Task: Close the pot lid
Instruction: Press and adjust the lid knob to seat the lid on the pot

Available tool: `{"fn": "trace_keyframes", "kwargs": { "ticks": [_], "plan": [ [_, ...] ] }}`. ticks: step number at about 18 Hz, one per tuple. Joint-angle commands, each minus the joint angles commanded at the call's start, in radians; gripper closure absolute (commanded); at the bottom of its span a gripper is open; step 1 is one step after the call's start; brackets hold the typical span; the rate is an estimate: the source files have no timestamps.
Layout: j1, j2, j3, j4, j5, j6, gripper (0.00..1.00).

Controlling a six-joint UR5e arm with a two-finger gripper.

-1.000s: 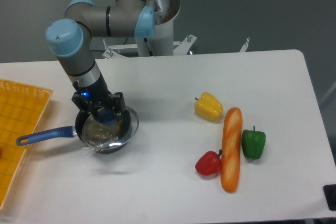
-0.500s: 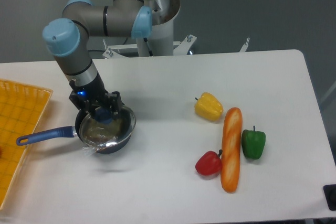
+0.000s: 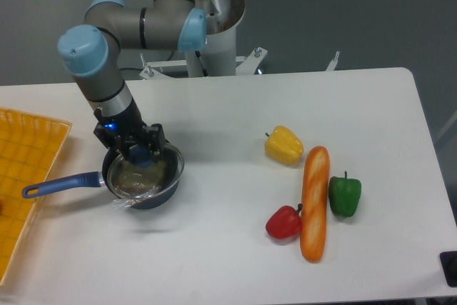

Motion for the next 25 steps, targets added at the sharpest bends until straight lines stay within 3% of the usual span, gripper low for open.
{"fn": "trace_keyframes", "kwargs": {
  "ticks": [9, 19, 25],
  "plan": [
    [-0.003, -0.003, 0.0, 0.0, 0.026, 0.0, 0.28],
    [-0.006, -0.002, 0.002, 0.0, 0.028, 0.0, 0.01],
    [-0.005, 0.003, 0.003, -0.002, 0.026, 0.0, 0.0]
  ]
}}
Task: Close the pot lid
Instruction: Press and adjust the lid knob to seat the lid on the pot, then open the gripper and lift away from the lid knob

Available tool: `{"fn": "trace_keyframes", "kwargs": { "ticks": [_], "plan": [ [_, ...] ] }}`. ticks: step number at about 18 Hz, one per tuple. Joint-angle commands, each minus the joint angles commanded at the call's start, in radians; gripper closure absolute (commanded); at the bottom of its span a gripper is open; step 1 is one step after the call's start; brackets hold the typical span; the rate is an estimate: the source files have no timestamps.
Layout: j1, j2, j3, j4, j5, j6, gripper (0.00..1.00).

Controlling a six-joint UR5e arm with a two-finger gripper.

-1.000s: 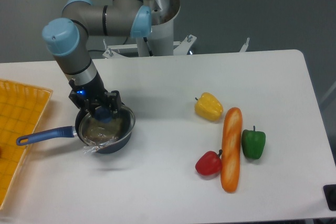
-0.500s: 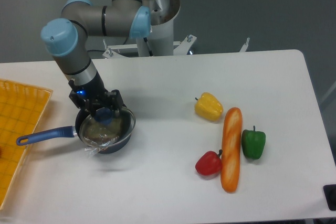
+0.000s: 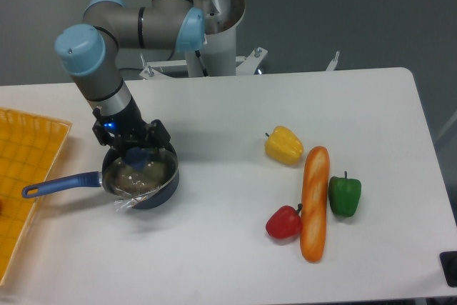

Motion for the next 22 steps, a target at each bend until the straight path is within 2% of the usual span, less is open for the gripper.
{"fn": "trace_keyframes", "kwargs": {
  "ticks": [6, 11, 15, 19, 22],
  "plan": [
    [0.008, 0.003, 0.014, 0.0, -0.005, 0.006, 0.0],
    [0.043, 0.035, 0.046, -0.002, -0.023, 0.015, 0.0],
    [0.115, 0.064, 0.058, -0.005, -0.113, 0.049, 0.0],
    [0.176, 0.084, 0.075, -0.015, -0.13, 0.155, 0.0],
    [0.224, 0.089, 0.092, -0.058, -0.135, 0.189, 0.0]
  ]
}}
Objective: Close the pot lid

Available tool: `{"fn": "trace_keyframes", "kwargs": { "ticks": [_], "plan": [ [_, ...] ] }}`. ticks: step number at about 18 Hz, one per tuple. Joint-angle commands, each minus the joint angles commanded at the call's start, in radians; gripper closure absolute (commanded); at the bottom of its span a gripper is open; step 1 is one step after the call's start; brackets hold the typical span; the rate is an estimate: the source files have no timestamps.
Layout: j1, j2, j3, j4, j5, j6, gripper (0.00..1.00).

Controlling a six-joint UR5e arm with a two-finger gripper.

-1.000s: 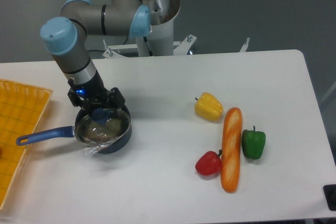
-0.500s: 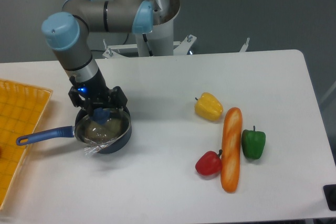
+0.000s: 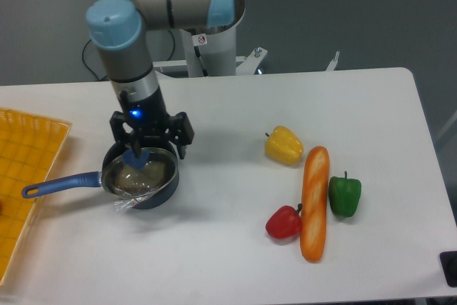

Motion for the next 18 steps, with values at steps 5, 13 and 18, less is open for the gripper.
{"fn": "trace_keyframes", "kwargs": {
  "ticks": [5, 13, 18],
  "plan": [
    [0.081, 0.009, 0.003, -0.098, 0.0, 0.218, 0.0],
    [0.212, -0.006, 0.011, -0.178, 0.0, 0.576, 0.0],
    [0.304, -0.107, 0.058, -0.178, -0.005, 0.876, 0.0]
  ]
}}
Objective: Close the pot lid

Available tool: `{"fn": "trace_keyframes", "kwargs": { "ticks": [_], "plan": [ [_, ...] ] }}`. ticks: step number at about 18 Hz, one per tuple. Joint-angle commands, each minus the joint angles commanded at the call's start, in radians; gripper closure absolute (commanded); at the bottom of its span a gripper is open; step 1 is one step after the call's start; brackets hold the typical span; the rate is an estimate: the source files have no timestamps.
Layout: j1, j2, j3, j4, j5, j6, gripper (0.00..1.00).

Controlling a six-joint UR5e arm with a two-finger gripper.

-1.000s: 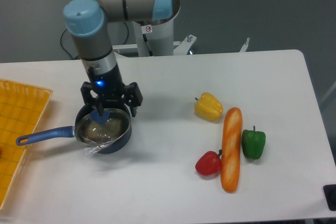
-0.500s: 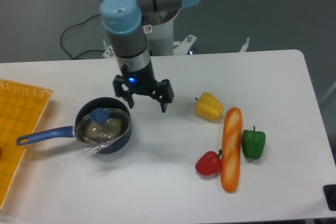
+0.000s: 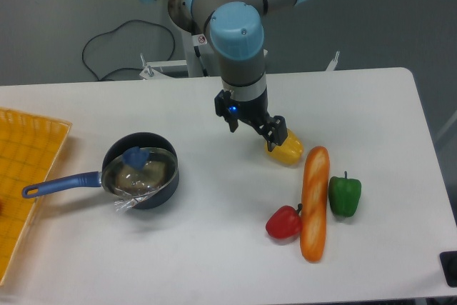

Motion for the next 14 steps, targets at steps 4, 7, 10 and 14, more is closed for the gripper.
{"fn": "trace_keyframes", "kwargs": {
  "ticks": [4, 7, 10, 14],
  "plan": [
    [0.029, -0.06, 0.084, -0.032, -0.003, 0.153, 0.0],
    [0.077, -0.082, 0.129, -0.086, -0.005, 0.322, 0.0],
    [0.109, -0.083, 0.135, -0.091, -0.008, 0.376, 0.0],
    [0.143, -0.083, 0.144, -0.092, -0.034, 0.397, 0.0]
  ]
}}
